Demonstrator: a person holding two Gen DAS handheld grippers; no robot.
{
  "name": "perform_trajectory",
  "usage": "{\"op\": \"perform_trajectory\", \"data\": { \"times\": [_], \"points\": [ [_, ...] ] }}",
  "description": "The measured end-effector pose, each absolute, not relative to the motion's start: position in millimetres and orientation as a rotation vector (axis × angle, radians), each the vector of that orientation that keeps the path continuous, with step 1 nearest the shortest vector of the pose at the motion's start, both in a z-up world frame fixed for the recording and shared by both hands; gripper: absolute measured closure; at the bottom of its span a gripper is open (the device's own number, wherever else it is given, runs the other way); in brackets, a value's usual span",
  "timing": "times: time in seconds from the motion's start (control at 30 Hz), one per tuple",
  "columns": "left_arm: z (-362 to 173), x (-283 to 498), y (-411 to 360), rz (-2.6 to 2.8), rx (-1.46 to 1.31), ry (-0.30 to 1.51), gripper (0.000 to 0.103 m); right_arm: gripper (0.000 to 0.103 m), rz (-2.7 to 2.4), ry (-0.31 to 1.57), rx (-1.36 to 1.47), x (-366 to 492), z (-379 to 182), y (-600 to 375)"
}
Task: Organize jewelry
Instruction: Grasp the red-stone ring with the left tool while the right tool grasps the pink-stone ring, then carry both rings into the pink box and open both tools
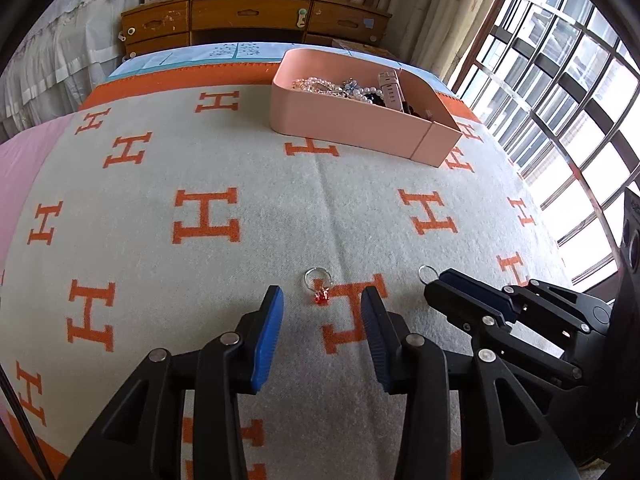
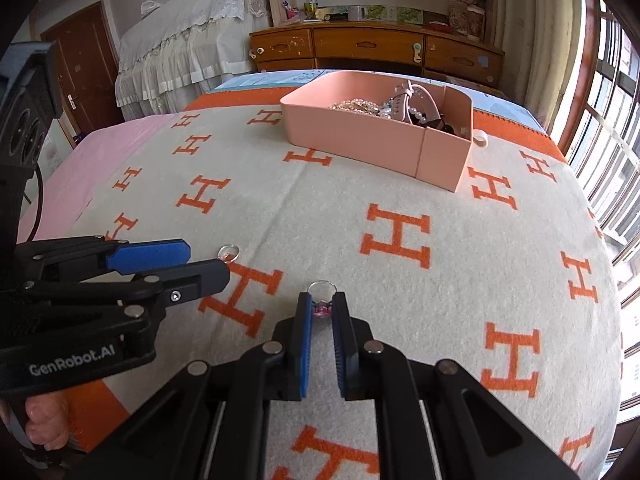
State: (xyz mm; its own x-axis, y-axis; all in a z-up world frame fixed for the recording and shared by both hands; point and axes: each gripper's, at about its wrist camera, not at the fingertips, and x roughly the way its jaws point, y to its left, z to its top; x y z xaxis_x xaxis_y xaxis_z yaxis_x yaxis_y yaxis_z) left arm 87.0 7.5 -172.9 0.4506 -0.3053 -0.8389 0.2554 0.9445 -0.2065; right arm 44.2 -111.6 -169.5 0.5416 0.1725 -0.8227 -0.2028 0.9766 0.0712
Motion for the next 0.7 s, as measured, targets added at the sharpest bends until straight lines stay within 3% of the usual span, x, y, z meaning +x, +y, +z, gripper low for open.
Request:
{"op": "perform_trajectory", "data": {
  "times": [0.03, 0.07, 0.7],
  "points": [
    [-173, 89, 5, -0.344, -0.048, 1.053, 0.081, 0.093, 0.225, 0.965, -0.032, 43, -168, -113],
    [-174, 91, 3, -0.341, -0.044, 1.062, 0.083, 0.093, 0.226, 0.958, -0.029, 42, -167, -114],
    [-174, 95, -25, -0.249, 0.114, 1.093, 0.098, 0.093, 0.280, 0.903, 0.091, 40, -156, -145]
  ]
}}
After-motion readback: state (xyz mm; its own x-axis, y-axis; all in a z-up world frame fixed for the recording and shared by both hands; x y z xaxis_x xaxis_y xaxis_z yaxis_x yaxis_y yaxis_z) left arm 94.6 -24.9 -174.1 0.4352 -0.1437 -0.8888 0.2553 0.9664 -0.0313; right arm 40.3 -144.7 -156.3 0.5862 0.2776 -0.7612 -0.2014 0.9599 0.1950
